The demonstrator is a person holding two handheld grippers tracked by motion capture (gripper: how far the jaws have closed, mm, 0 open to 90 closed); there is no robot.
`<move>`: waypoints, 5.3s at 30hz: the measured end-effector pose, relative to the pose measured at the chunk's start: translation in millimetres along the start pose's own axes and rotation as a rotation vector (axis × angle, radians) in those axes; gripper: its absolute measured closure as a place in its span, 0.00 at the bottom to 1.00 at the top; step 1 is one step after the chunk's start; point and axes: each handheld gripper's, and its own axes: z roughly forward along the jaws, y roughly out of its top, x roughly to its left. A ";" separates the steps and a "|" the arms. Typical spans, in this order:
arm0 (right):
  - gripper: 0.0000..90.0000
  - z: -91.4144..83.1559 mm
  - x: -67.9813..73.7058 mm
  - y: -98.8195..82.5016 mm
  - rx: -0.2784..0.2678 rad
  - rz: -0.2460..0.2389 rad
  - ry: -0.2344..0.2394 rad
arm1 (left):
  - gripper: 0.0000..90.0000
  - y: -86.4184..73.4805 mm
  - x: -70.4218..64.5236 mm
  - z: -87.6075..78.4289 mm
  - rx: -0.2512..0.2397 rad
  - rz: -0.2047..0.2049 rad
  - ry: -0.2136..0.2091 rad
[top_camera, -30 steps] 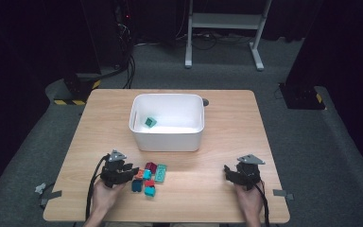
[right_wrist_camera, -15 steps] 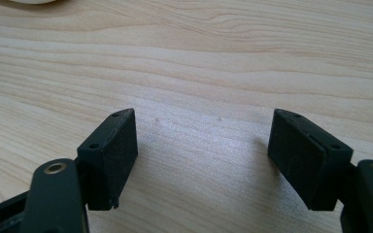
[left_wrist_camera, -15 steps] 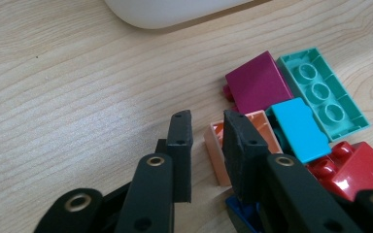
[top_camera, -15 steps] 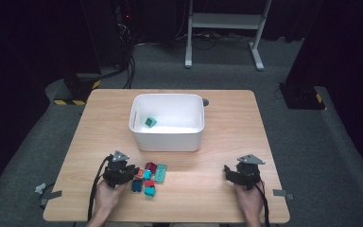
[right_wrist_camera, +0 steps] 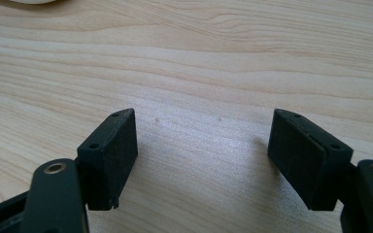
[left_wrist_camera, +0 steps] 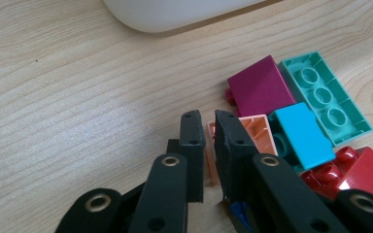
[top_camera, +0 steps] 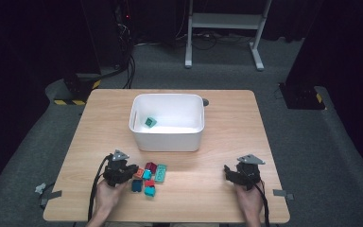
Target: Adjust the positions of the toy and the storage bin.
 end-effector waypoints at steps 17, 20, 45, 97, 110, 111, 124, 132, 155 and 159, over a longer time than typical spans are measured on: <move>0.29 0.0 0.0 0.0 0.000 0.000 0.000 | 0.96 0.1 -1.7 0.5 -0.005 0.019 -0.017; 0.29 0.0 0.0 0.0 0.000 0.000 0.000 | 0.96 0.2 -1.2 0.4 -0.006 0.016 -0.032; 0.29 0.0 0.0 0.0 0.000 -0.001 0.000 | 0.97 12.7 6.3 -19.0 -0.031 0.037 -0.067; 0.29 -0.1 0.7 -0.1 0.001 -0.006 0.010 | 0.97 109.0 0.9 -76.7 -0.043 0.117 -0.131; 0.29 -0.2 0.7 -0.1 0.002 -0.006 0.010 | 0.97 130.4 -1.1 -83.5 -0.062 0.130 -0.143; 0.29 -0.2 0.7 -0.1 0.002 -0.006 0.010 | 0.97 130.4 -1.1 -83.5 -0.062 0.130 -0.143; 0.29 -0.3 0.7 -0.2 0.002 -0.006 0.011 | 0.97 163.6 9.4 -85.7 -0.070 0.105 -0.135; 0.29 -0.4 0.7 -0.3 0.001 -0.008 0.013 | 0.97 176.2 14.6 -75.3 -0.066 0.085 -0.114; 0.29 -0.5 0.9 -0.4 0.002 -0.010 0.014 | 0.97 199.1 14.0 -44.3 -0.056 0.062 -0.058; 0.29 -0.6 1.0 -0.4 0.002 -0.011 0.014 | 0.96 199.9 14.1 -37.5 -0.037 0.070 -0.041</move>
